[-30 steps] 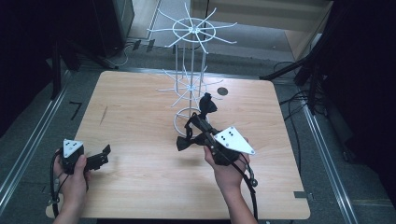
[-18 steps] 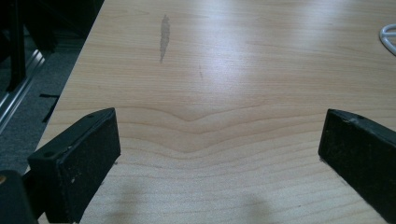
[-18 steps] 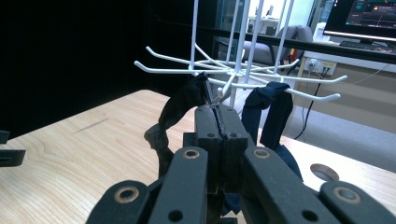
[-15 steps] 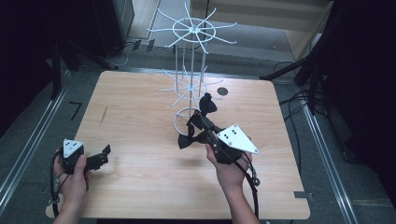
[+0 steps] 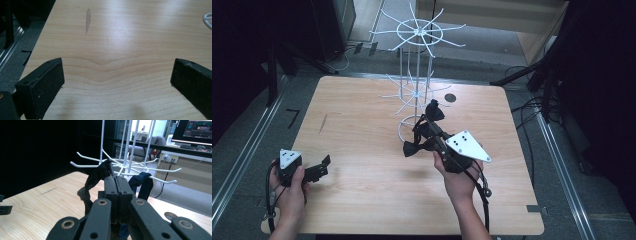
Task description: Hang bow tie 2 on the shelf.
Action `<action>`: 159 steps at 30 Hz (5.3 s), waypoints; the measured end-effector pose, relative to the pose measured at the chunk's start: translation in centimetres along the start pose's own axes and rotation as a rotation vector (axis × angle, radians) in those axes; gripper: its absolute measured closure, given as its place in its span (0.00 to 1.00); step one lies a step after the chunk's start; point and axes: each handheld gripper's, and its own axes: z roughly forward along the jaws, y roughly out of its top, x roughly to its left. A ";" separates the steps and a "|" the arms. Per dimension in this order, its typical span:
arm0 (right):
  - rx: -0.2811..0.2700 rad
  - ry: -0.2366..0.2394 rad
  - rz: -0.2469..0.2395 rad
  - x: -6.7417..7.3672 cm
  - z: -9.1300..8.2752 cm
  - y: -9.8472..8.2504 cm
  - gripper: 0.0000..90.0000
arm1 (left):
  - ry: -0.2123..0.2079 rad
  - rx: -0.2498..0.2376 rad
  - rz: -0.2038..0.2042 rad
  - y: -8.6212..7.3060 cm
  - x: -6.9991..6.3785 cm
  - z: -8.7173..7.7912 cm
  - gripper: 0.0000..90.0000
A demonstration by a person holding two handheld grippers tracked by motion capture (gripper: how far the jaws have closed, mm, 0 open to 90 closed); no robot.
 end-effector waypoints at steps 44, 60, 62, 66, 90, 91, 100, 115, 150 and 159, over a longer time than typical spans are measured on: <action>0.066 -0.005 0.072 -2.3 4.1 0.1 1.00 | -0.003 0.001 -0.009 0.0 0.1 0.0 0.00; 0.099 0.009 0.083 -2.3 4.9 -1.3 1.00 | -0.003 0.001 -0.008 0.0 0.1 0.0 0.00; 0.100 0.012 0.087 -2.3 4.9 -1.4 1.00 | -0.001 0.001 -0.007 0.0 0.1 0.0 0.00; 0.106 0.023 0.087 -2.3 4.9 -1.5 0.97 | -0.001 0.002 -0.005 0.0 0.1 0.0 0.00; 0.136 0.040 0.106 -3.3 3.4 -2.6 0.47 | 0.000 0.000 -0.005 0.0 0.0 0.0 0.00; 0.142 0.043 0.107 -3.4 3.3 -2.7 0.45 | 0.000 0.000 -0.005 0.0 0.0 0.0 0.00; 0.148 0.053 0.121 -3.9 2.7 -3.0 0.29 | -0.001 -0.001 -0.004 0.0 0.0 0.0 0.00; 0.170 0.012 0.132 -5.5 0.9 -4.2 0.10 | 0.000 0.000 0.000 0.0 0.0 0.0 0.00; 0.241 -0.090 0.165 -10.1 -3.6 -8.9 0.00 | 0.001 -0.002 -0.002 0.0 0.0 0.0 0.00; 0.261 -0.133 0.181 -11.7 -5.3 -10.3 0.00 | 0.004 -0.001 0.001 0.0 -0.1 0.0 0.00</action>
